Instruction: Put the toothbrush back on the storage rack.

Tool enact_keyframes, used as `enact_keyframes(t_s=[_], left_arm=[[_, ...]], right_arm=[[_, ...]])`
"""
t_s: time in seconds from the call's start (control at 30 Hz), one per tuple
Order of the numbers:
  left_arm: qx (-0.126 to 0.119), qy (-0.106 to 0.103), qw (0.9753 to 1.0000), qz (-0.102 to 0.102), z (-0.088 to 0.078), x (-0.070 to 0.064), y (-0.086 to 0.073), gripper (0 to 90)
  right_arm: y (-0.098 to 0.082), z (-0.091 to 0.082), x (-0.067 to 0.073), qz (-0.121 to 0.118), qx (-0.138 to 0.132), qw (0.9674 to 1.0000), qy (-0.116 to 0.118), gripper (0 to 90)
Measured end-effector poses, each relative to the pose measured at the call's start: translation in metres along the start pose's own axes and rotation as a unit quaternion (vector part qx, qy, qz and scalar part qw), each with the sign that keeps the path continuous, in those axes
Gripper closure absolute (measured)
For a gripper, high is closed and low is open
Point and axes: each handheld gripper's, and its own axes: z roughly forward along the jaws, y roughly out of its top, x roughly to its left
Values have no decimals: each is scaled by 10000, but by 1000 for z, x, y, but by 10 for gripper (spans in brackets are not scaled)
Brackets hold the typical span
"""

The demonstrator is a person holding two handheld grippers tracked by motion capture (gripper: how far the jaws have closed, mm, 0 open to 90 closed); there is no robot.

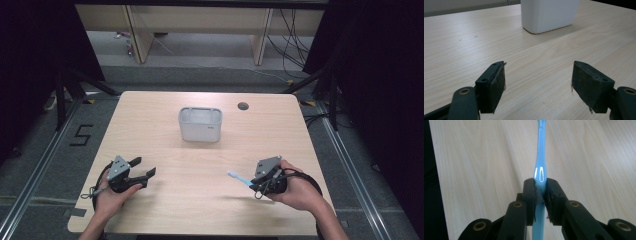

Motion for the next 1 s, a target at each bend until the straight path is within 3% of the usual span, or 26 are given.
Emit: enact_keyframes(t_s=[0.1, 0.13, 0.2, 0.27, 0.33, 0.43, 0.53, 0.57, 0.63, 0.67, 0.7, 0.73, 0.8, 0.83, 0.93, 0.97, 1.0], left_arm=[[-1, 2, 10000, -1, 0, 0, 0, 265], [1, 3, 10000, -4, 0, 0, 0, 265], [1, 3, 10000, -2, 0, 0, 0, 265], [-1, 4, 10000, 1, 0, 0, 0, 265], [-1, 4, 10000, -3, 0, 0, 0, 265], [-6, 7, 10000, -3, 0, 0, 0, 265], [-13, 10, 10000, -6, 0, 0, 0, 266], [-17, 10, 10000, -6, 0, 0, 0, 266], [-19, 15, 10000, -8, 0, 0, 0, 266], [-23, 13, 10000, -10, 0, 0, 0, 266], [-23, 13, 10000, -10, 0, 0, 0, 266], [-25, 14, 10000, -10, 0, 0, 0, 266], [-22, 18, 10000, -6, 0, 0, 0, 266], [-23, 15, 10000, -9, 0, 0, 0, 266], [-28, 18, 10000, -11, 0, 0, 0, 266], [-33, 20, 10000, -18, 0, 0, 0, 266], [-33, 20, 10000, -18, 0, 0, 0, 266]], right_arm=[[-2, -1, 0, 115, -121, 9999, 28, 790], [-3, -2, 1, 291, -261, 9992, -4, 790], [-4, -2, -1, 187, -338, 9992, -57, 790], [-7, -3, -1, 392, -536, 9978, -37, 790], [-7, -2, -2, 383, -585, 9975, -47, 790], [-11, -6, -4, 550, -893, 9944, -137, 790], [-13, -9, -4, 674, -1037, 9922, -155, 790], [-14, -9, -7, 648, -1247, 9899, -211, 790], [-15, -10, -7, 704, -1289, 9888, -250, 790], [-17, -11, -8, 801, -1480, 9853, -305, 790], [-17, -11, -8, 801, -1480, 9853, -305, 790], [-20, -11, -9, 899, -1641, 9818, -335, 790], [-21, -11, -10, 931, -1683, 9807, -357, 790], [-23, -11, -11, 1016, -1814, 9775, -363, 790], [-25, -11, -12, 1022, -1930, 9750, -415, 790], [-27, -10, -11, 1161, -2006, 9720, -379, 790], [-27, -10, -11, 1161, -2006, 9720, -379, 790]])
